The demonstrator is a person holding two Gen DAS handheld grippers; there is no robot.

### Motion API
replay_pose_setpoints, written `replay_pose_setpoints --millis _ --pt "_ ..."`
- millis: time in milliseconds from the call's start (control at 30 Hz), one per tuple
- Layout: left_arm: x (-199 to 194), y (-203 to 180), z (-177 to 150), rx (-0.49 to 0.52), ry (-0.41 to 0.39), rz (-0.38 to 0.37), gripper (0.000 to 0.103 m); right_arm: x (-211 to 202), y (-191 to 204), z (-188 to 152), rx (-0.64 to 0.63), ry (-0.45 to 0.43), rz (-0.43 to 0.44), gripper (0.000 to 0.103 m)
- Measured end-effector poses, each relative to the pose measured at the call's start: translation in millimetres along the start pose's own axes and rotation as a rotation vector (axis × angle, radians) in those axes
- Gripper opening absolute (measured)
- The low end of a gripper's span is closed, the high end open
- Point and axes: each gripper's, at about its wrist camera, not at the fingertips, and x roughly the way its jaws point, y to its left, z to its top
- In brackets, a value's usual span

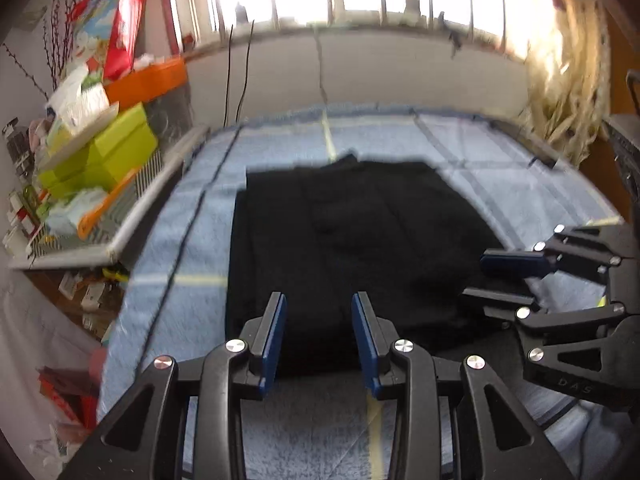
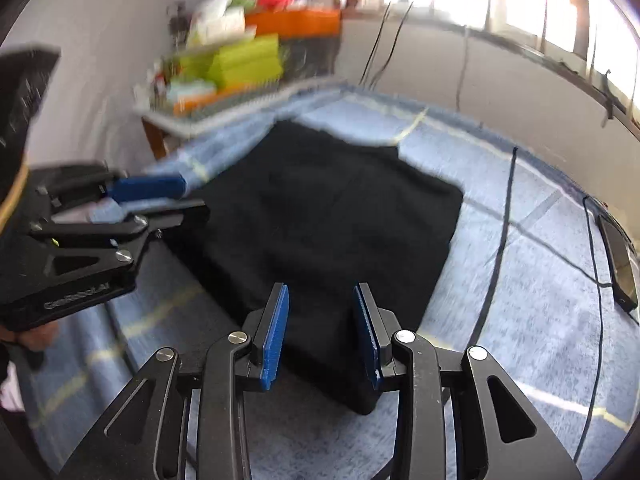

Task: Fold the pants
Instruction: 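Withdraw both open tools from the folded trousers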

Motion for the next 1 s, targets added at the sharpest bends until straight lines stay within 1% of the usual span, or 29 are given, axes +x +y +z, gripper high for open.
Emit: replay_pose_setpoints --millis 167,200,233,267,333,400,567,667,700,800,1000 --pt "-9.4 2.0 -1.9 -0.031 -0.021 0.0 0.038 -15.9 -6.0 -0.4 0.042 -0.045 -0.004 0.035" --pt "-8.5 2.8 -2.5 -0.037 -0.022 0.001 0.038 -14.2 -7.4 -1.5 0.045 -0.037 -0.01 0.035" --pt "-5.5 3.5 -3.9 -0.044 -0.016 0.0 0.038 -5.8 -10.6 -4.7 0.052 -0.008 -0.015 0.035" --pt "-2.5 3.9 -6.3 -0.053 -0.01 -0.004 0.038 -2.6 -11.8 -6.4 0.062 -0.007 -0.004 0.035" --pt "-2.7 2.0 -9.0 -0.051 -0.028 0.004 0.038 -7.1 -12.9 -7.5 0.087 -0.021 0.006 0.035" --pt "-4.8 0.7 -9.4 -0.05 -0.027 0.011 0.038 -13.7 -12.6 -7.0 0.098 -0.03 -0.001 0.036" --pt "-11.4 7.6 -8.8 -0.103 -0.031 0.008 0.038 -27.7 -17.7 -11.1 0.136 -0.067 -0.025 0.036" --pt "-4.5 12.7 -12.0 -0.126 -0.023 0.001 0.038 -18.2 -20.2 -17.5 0.15 -0.036 -0.003 0.036" --pt "-4.5 12.8 -12.9 -0.127 -0.031 0.0 0.038 -16.2 -20.0 -18.8 0.149 -0.032 -0.003 0.036" --pt "-4.4 10.0 -13.9 -0.108 -0.039 0.011 0.038 -15.5 -19.2 -18.3 0.147 -0.036 -0.003 0.035" --pt "-7.8 10.2 -13.3 -0.12 -0.028 0.015 0.038 -26.0 -21.1 -18.7 0.16 -0.044 0.009 0.035"
